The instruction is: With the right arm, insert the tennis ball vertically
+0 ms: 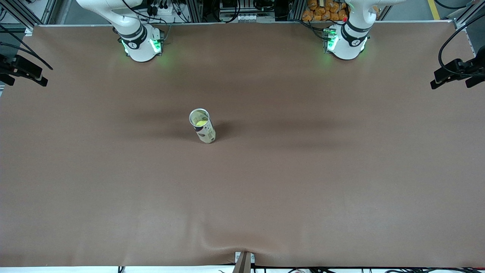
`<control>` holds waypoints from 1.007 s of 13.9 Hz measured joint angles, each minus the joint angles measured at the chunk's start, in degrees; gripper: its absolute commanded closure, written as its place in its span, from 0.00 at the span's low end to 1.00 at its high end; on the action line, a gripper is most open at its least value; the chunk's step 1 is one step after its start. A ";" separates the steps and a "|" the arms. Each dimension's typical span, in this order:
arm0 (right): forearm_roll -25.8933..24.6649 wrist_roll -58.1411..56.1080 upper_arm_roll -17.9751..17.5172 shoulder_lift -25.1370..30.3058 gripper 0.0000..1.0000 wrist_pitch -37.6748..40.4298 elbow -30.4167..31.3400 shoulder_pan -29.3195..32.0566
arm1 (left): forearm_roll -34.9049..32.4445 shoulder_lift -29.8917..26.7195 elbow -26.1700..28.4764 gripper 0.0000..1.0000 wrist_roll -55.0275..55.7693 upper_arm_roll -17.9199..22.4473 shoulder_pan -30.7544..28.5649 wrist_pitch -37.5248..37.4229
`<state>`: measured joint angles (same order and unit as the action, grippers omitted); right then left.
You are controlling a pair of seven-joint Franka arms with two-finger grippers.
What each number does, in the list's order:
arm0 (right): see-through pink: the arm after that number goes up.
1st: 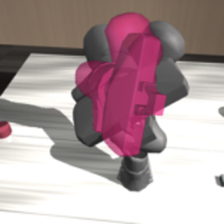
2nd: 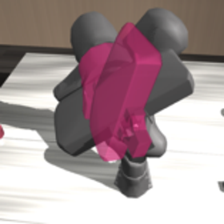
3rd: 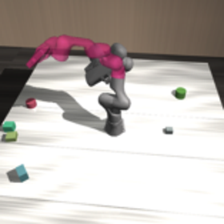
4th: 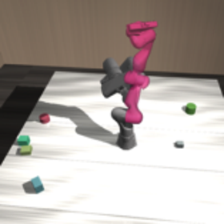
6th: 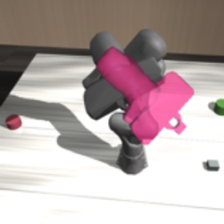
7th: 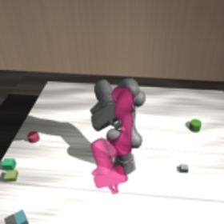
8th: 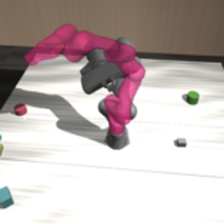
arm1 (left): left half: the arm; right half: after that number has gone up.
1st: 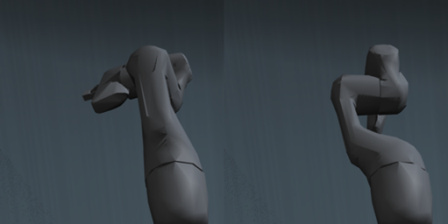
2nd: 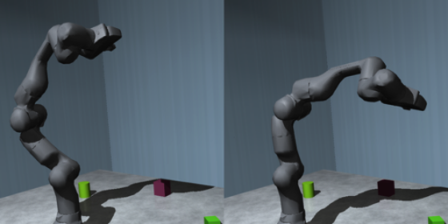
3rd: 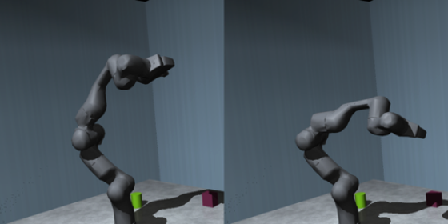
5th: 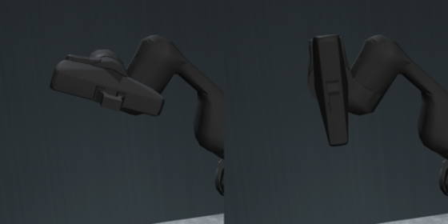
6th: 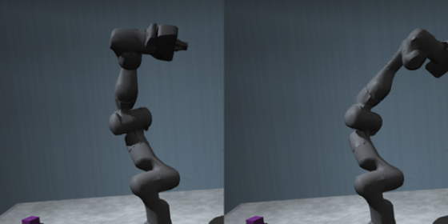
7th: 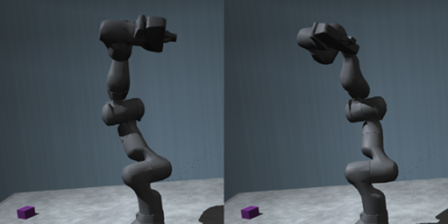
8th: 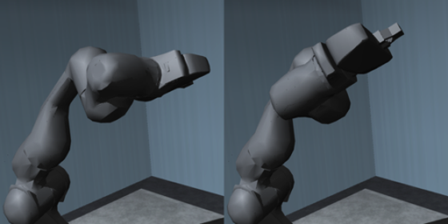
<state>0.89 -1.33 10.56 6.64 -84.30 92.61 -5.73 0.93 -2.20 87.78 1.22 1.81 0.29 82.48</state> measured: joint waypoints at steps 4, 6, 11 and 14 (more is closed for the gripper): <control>0.00 0.00 -0.02 0.00 0.00 -0.02 -0.02 0.00 | -0.04 0.00 -0.01 0.00 0.02 -0.03 0.00 0.02; 0.00 0.00 -0.02 0.00 0.00 0.07 -0.02 0.00 | -0.11 0.00 -0.02 0.00 0.02 -0.04 0.00 0.05; 0.00 0.00 -0.02 0.02 0.00 0.21 -0.02 0.00 | -2.20 0.02 -0.03 0.00 -0.09 -0.40 0.01 0.06; 0.00 0.00 -0.02 0.02 0.00 0.21 -0.02 0.00 | -2.20 0.10 -0.03 0.00 -0.10 -0.44 0.01 0.07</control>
